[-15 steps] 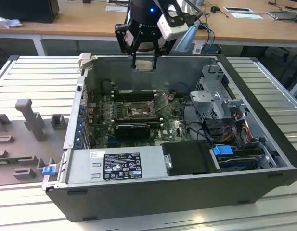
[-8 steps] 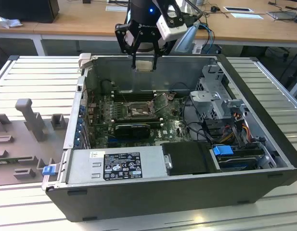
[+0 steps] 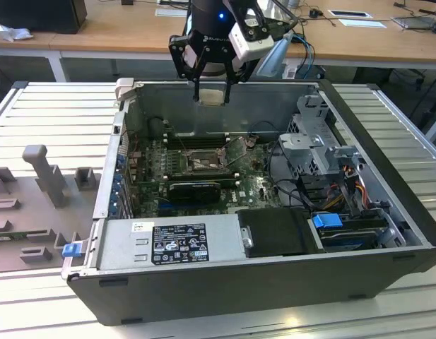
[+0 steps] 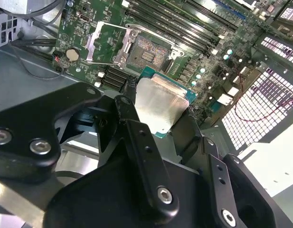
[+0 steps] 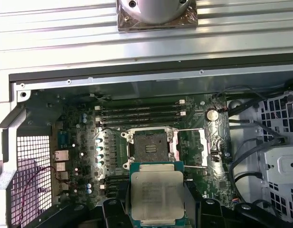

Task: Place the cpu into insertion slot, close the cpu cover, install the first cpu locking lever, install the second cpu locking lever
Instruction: 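Place the cpu into insertion slot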

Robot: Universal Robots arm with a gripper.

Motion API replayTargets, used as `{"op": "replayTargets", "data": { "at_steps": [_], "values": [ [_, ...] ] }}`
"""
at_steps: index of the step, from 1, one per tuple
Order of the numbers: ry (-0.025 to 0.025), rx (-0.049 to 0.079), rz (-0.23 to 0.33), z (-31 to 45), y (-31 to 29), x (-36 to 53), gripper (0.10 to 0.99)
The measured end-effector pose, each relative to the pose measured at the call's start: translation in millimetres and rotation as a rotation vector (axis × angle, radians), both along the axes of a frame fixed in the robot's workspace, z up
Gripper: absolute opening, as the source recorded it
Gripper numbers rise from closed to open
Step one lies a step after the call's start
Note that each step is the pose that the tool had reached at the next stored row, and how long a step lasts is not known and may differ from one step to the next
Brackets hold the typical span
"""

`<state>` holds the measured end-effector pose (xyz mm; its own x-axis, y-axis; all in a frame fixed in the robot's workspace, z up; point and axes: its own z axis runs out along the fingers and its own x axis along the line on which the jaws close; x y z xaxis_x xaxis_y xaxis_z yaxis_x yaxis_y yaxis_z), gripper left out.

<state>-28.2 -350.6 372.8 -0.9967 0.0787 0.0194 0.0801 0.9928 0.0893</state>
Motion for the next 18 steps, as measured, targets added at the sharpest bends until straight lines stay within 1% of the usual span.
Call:
{"op": "replayTargets", "data": {
  "at_steps": [18],
  "values": [
    [-0.0001, 0.000, -0.042, -0.1, 0.0, 0.0, 0.541]
  ]
}}
